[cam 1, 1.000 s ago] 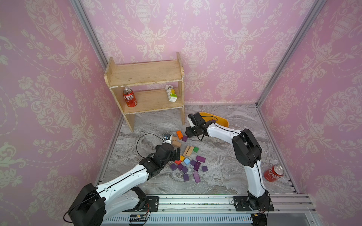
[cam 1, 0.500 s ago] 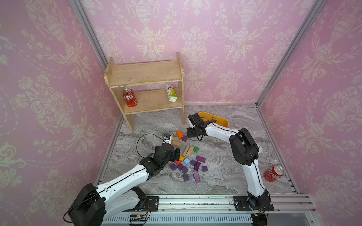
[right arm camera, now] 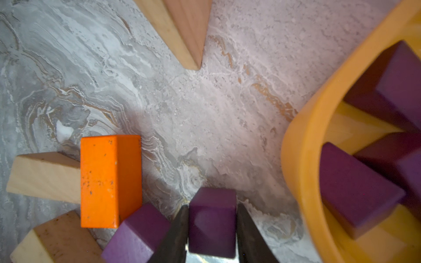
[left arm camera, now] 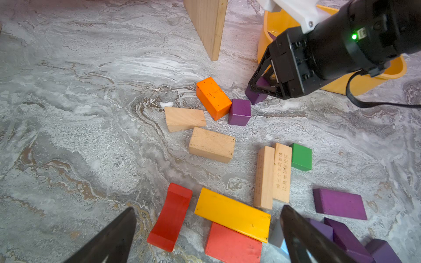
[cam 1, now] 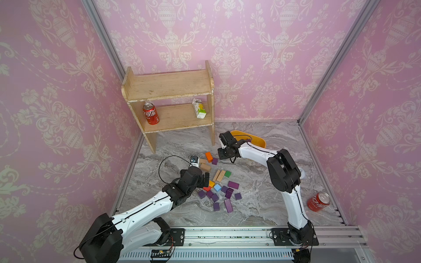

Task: Pick purple bricks into the storage bin
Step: Pick up the building block from the center of the board, then place the building block in the storage box.

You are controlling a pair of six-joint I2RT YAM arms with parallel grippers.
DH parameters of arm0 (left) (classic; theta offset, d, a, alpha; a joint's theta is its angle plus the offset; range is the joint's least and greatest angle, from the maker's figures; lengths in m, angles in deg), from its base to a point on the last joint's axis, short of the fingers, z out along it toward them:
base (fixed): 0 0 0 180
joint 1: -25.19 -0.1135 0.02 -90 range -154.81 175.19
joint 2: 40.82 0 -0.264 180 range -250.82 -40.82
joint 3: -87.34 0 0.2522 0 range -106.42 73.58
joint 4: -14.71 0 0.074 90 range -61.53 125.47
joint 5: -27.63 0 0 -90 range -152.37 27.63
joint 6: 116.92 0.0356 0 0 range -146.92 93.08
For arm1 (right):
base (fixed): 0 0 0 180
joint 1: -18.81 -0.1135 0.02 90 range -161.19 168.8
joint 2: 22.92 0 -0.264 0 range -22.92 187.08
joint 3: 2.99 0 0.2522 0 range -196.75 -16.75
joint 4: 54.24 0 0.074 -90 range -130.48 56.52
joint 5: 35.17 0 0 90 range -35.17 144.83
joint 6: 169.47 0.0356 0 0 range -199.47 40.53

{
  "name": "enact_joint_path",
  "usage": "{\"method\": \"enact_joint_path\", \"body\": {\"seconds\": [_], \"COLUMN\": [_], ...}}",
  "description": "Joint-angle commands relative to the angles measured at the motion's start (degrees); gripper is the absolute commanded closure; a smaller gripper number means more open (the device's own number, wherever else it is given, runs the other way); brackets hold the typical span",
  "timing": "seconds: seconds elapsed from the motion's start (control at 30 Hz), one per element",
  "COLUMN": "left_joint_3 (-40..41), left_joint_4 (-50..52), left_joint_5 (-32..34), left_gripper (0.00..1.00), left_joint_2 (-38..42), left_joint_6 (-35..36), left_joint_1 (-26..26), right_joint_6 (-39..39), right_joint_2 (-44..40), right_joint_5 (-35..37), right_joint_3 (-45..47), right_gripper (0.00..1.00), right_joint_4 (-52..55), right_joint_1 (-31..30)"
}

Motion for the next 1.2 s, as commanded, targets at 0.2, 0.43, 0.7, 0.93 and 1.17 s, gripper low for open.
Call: {"method": "enact_joint_path", "body": {"seconds": [0.2, 0.43, 0.7, 0.93, 1.17], "left_joint_3": [-1.16, -1.29, -1.42, -1.73, -1.90], "left_joint_4": [1.40, 1.40, 1.39, 1.40, 1.14], "left_joint_5": [1.13, 1.08, 1.07, 1.41, 1.73], "left_gripper": [0.01, 0.01, 0.01, 0.01, 0.01], "left_joint_2": [-0.06, -0.22, -0.22, 0.06, 0.48], "left_joint_6": [-0.98, -1.03, -1.09, -1.00, -1.00], "left_joint_1": [-0.30, -0.32, -0.25, -0.31, -0.40], "right_joint_6": [-1.54, -1.80, -1.28, 0.53, -0.18], "right_joint_2": [3.33, 2.72, -4.57, -12.94, -14.75], "right_joint_5": [1.96, 0.70, -2.18, -6.13, -4.47], "right_joint_3": [-3.34, -2.42, 1.56, 4.84, 5.06], "right_gripper": [0.63, 0.70, 0.75, 0.74, 0.73], "right_joint_4": [3.59, 2.26, 0.28, -2.20, -0.64], "right_joint_1": [-0.46, -0.48, 0.05, 3.93, 9.69]}}
